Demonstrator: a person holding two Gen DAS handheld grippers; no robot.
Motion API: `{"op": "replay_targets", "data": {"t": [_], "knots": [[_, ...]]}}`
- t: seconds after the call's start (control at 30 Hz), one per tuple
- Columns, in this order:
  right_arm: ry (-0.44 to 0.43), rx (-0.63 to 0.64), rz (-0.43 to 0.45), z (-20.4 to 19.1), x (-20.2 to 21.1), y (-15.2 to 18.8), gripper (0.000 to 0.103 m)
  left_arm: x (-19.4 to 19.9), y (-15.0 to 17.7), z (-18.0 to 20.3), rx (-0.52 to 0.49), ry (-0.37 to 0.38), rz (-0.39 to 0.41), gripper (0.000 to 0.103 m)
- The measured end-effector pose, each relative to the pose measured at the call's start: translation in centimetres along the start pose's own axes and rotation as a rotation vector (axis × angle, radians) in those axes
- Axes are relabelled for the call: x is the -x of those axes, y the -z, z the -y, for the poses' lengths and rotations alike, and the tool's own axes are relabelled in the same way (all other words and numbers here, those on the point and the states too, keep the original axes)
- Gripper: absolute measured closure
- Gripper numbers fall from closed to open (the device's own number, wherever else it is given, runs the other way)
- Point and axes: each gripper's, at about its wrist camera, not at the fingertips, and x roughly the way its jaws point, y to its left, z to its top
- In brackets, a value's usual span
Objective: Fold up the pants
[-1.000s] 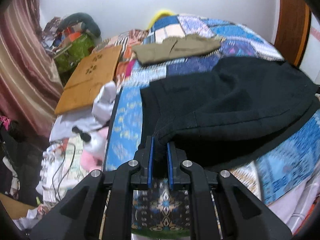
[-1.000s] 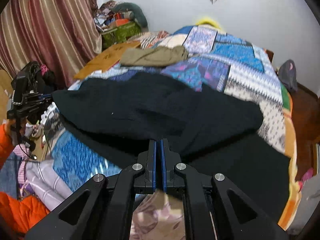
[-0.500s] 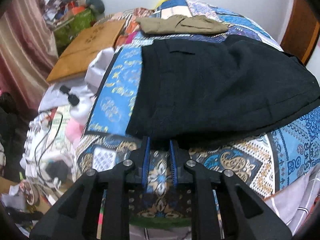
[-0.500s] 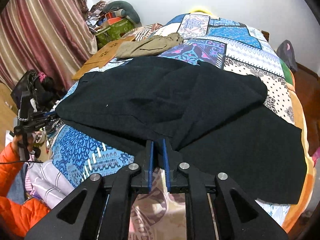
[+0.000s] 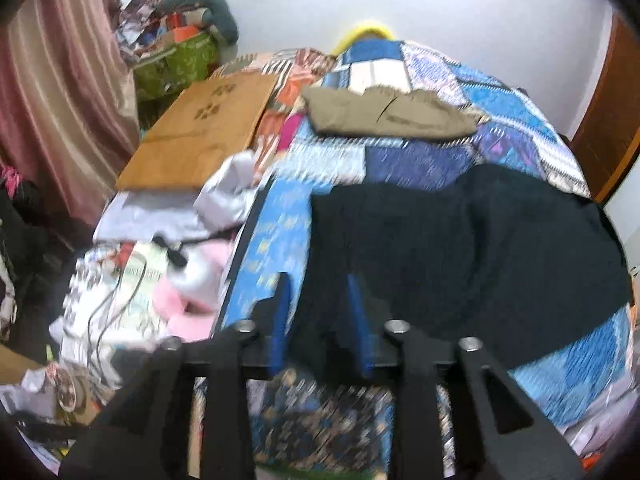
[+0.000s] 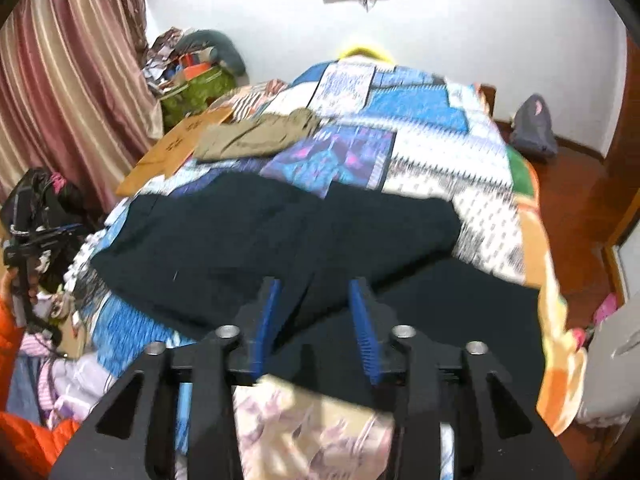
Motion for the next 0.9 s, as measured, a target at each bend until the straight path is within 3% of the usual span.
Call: {"op": "replay_targets", "data": {"t": [0.13, 0.33, 0.47, 0.63, 0.77, 0.9], "knots": [[0.031, 0.040, 0.014, 0.1, -1.8, -2.6, 0.055, -0.4, -3.3, 2.8, -0.039, 0.042, 0.049, 0.053], [0.044, 0.068, -0.036, 0.5, -6.6, -5.6, 0.054, -2.8, -6.6, 7.6, -0.098, 0.116, 0.051, 0.047], [0.051, 0.083, -0.102, 0.9, -10.5, -6.6, 0.054, -4.8, -7.7, 10.3, -0.134, 0.165, 0.039, 0.046], [0.036, 0.103, -0.251, 1.9, -15.0, -6.6, 0.054, -7.1, -7.8, 13.3, -0.194, 0.188, 0.009, 0.046], [-0.009, 0.111, -0.300, 2.4, -15.6, -6.0, 0.067, -8.3, -7.4, 15.0, -0.246, 0.187, -0.005, 0.046], [-0.004, 0.113, -0.254, 2.7, -14.5, -6.2, 0.080, -8.8, -7.1, 16.1, -0.270, 0.182, -0.013, 0.046]]}}
